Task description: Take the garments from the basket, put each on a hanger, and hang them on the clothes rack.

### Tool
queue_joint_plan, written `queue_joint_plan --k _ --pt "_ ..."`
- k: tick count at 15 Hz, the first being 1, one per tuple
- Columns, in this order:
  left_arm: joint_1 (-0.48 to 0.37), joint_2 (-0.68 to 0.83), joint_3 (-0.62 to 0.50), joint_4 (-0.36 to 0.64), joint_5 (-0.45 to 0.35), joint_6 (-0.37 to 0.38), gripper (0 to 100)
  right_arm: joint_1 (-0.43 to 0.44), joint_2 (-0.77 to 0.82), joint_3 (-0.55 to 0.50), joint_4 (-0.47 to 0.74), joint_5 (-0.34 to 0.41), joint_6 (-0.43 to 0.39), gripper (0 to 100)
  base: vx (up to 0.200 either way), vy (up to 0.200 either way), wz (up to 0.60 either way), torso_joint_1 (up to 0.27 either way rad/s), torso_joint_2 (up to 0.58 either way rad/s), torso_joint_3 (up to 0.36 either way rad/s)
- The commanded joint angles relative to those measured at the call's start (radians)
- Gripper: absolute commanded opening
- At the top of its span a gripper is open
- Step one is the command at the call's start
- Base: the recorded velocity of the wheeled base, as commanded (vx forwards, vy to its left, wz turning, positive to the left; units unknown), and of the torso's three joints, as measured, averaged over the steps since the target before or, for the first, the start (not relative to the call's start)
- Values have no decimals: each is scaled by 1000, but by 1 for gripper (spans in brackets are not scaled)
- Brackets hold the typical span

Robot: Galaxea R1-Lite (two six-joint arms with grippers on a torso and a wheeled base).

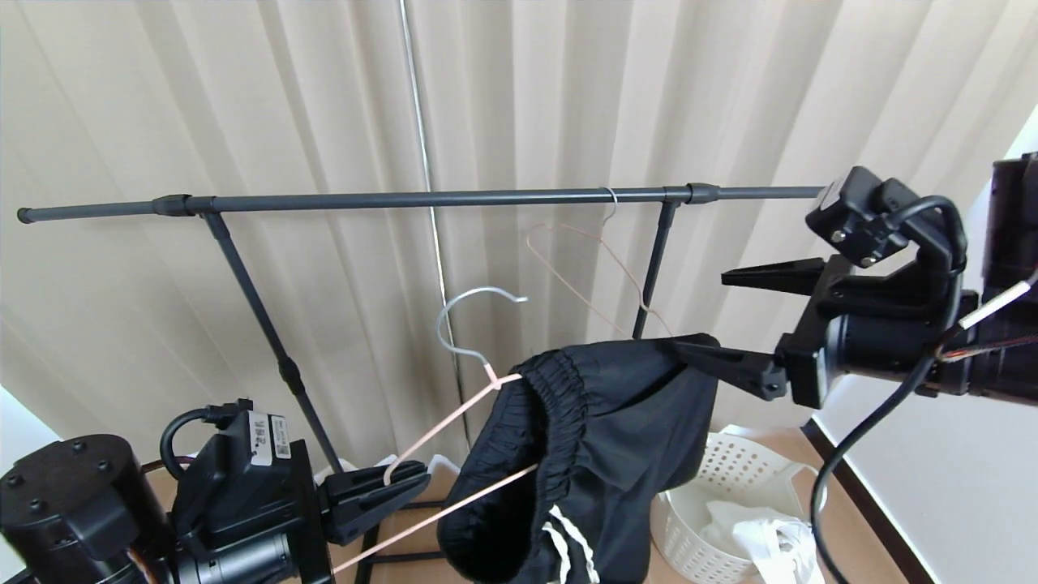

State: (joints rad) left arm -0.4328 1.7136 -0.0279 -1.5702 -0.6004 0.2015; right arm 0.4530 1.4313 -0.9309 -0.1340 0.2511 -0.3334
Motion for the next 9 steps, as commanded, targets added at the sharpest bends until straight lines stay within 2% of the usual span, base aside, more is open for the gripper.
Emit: queue_joint_plan --k 1,2,3,4,5,7,9 --pt "-4 18 5 -1 -19 24 0 -73 -34 -218 283 108 -142 100 0 0 0 0 0 0" --pt "-9 26 13 -1 -21 38 0 -76 -28 -301 415 151 -174 100 0 0 0 0 0 0" --pt "-20 34 19 -1 -22 53 0 -77 0 -422 599 201 -217 100 0 0 0 0 0 0" --pt "-34 43 19 -1 -22 70 0 -77 37 -520 754 264 -286 100 0 0 0 0 0 0" --pt "-47 50 20 -1 -21 90 0 -76 78 -580 860 333 -331 100 0 0 0 0 0 0" --pt "-55 52 28 -1 -21 104 0 -65 147 -617 958 405 -391 100 0 0 0 0 0 0" --pt "-60 46 28 -1 -21 104 0 -33 196 -606 970 445 -426 100 0 0 0 0 0 0"
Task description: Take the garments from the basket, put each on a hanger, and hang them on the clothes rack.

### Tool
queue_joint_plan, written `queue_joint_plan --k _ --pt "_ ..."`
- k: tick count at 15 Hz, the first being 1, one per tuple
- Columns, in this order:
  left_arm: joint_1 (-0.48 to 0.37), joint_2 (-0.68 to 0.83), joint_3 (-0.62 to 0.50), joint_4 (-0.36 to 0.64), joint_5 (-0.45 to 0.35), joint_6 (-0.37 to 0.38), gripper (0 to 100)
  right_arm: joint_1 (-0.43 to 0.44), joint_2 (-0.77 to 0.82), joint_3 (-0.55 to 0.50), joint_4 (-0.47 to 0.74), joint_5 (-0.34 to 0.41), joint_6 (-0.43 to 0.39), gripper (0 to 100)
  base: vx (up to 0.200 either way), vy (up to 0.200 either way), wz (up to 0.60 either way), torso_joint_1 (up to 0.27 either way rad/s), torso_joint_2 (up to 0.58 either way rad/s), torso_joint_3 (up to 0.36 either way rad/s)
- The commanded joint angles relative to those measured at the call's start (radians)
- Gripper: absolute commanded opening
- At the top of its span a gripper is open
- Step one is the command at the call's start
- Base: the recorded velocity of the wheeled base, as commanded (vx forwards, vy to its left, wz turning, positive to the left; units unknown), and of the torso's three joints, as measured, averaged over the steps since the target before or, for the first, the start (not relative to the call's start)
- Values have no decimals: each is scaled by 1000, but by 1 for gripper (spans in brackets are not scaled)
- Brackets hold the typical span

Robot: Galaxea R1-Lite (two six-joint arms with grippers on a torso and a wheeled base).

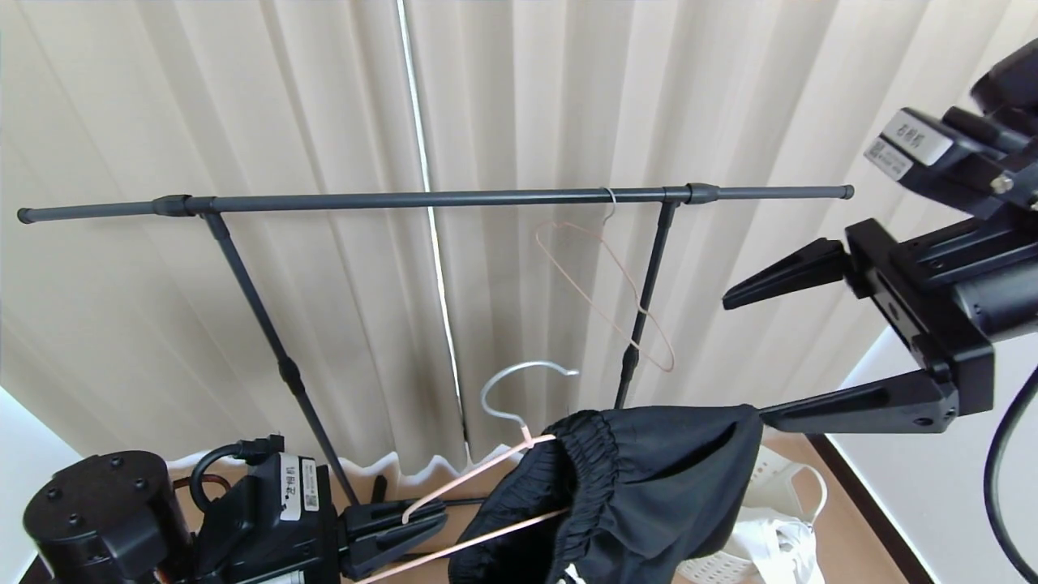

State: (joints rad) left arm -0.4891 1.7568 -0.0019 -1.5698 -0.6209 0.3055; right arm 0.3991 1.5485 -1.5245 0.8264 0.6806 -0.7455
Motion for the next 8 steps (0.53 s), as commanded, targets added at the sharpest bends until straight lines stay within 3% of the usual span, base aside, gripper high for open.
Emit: queue_joint_plan --k 1,5,8 --pt "-17 3 2 -1 0 0 0 67 94 6 7 17 -3 100 0 0 0 0 0 0" --pt "-35 -3 2 -1 0 1 0 142 154 29 -21 16 8 100 0 0 0 0 0 0" --pt "-37 -10 2 -1 0 1 0 148 168 29 -36 17 8 100 0 0 0 0 0 0"
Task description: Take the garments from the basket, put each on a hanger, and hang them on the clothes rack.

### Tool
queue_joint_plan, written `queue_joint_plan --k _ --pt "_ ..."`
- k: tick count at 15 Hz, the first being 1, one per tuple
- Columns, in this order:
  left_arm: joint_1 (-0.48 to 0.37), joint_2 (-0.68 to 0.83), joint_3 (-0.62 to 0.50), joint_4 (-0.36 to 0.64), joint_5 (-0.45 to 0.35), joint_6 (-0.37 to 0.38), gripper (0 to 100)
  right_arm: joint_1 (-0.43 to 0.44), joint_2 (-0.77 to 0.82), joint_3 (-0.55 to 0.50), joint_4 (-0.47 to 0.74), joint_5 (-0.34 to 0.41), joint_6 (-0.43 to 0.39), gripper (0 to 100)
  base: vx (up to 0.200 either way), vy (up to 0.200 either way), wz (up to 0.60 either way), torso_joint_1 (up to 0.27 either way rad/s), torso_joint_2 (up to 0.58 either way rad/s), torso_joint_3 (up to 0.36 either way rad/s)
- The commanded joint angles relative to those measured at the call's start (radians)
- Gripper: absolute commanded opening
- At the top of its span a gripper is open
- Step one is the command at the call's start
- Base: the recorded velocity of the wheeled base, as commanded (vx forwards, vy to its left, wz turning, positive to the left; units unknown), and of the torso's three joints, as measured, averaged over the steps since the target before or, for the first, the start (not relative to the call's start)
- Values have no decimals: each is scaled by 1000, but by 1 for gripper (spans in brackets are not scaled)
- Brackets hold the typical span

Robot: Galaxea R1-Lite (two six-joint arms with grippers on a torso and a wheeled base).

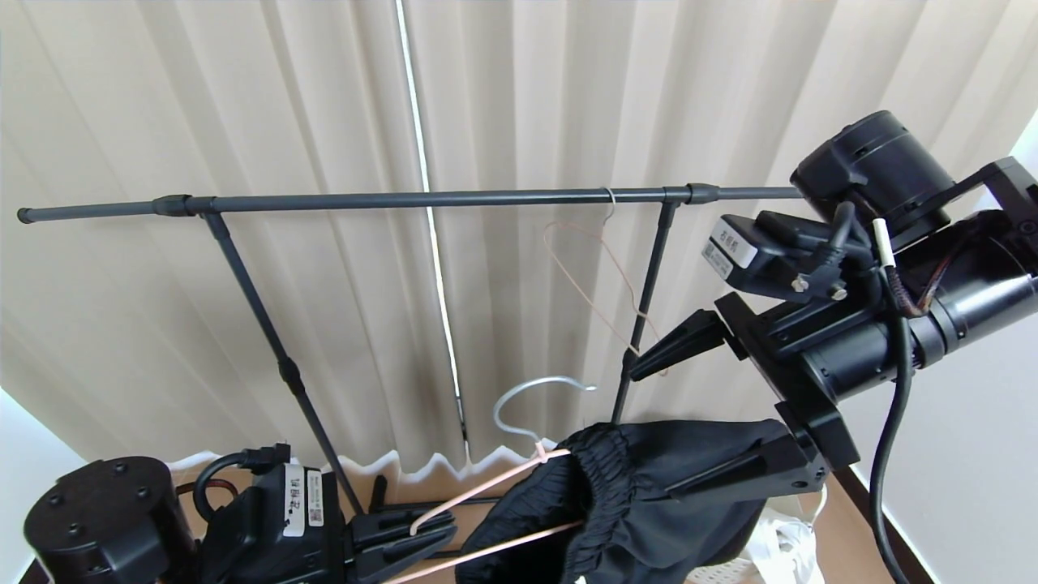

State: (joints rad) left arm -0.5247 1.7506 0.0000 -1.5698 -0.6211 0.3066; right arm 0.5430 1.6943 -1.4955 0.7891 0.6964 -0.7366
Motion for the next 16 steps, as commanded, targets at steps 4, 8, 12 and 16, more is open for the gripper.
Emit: queue_joint_plan --k 4,8,12,16 --pt "-14 -5 0 -1 1 0 0 49 47 1 -1 -9 -1 100 0 0 0 0 0 0" --pt "-14 -20 0 -1 3 -1 0 84 79 1 -8 -51 -1 100 0 0 0 0 0 0" --pt "-14 -20 0 -1 3 -1 0 84 77 0 -8 -78 -1 100 0 0 0 0 0 0" --pt "-14 -20 0 -1 3 -1 0 84 79 -5 -28 -127 -1 100 0 0 0 0 0 0"
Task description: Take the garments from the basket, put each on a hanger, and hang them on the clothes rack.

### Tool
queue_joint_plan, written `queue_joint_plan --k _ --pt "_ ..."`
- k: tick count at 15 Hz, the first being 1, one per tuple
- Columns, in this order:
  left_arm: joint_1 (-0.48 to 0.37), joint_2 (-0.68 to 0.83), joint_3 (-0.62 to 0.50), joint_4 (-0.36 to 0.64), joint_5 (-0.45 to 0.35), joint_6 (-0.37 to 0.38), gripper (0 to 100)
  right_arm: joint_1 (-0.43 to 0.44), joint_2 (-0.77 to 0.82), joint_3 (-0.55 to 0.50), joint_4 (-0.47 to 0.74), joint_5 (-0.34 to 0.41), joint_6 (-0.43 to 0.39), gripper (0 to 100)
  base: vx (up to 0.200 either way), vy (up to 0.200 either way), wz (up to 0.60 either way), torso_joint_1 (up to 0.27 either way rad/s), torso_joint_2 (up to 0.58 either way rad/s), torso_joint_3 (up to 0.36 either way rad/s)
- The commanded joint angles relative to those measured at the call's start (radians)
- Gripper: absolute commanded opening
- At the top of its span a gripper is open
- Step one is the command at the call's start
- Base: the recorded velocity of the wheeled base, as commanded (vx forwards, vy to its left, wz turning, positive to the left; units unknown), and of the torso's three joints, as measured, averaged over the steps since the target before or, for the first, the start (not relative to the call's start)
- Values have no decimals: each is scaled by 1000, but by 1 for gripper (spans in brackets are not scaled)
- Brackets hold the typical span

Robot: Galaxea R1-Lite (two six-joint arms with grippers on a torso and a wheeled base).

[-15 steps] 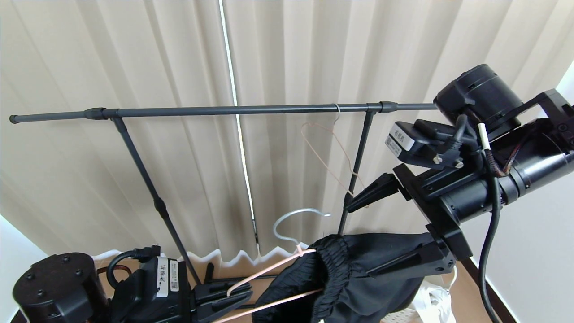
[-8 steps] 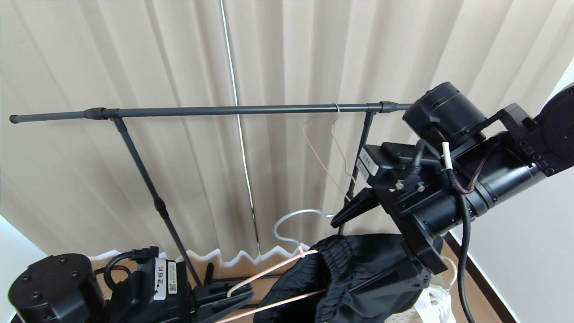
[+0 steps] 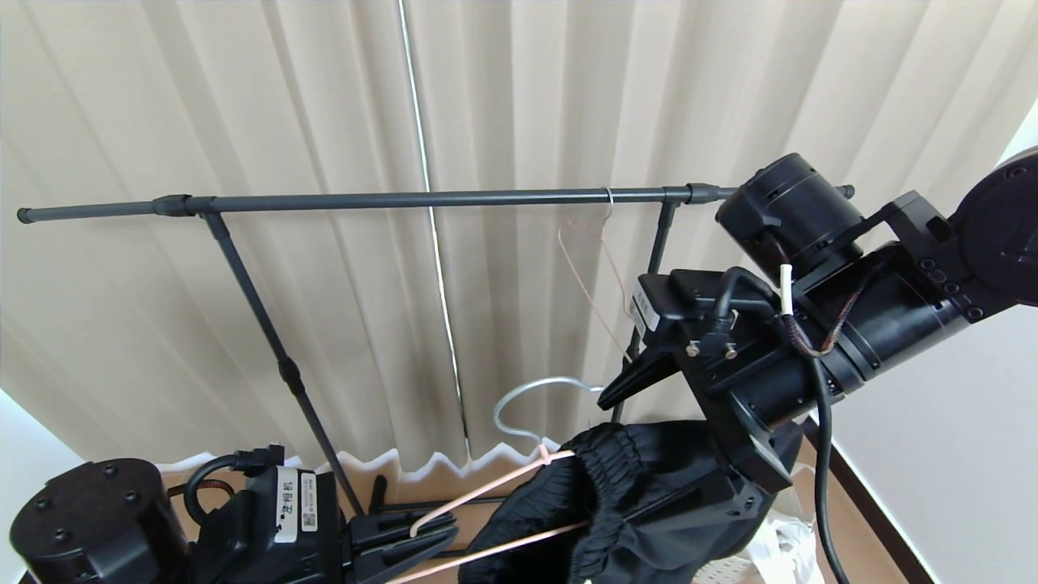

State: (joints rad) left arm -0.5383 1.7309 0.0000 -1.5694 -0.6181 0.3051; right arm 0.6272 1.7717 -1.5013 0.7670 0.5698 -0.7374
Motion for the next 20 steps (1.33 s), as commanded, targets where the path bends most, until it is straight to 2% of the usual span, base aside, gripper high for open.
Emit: queue_joint_plan --k 1,20 --pt "0 -1 0 -1 0 0 0 2 3 0 -8 -2 0 100 0 0 0 0 0 0" --pt "-3 -4 0 -1 0 0 0 20 17 7 -8 -33 0 100 0 0 0 0 0 0"
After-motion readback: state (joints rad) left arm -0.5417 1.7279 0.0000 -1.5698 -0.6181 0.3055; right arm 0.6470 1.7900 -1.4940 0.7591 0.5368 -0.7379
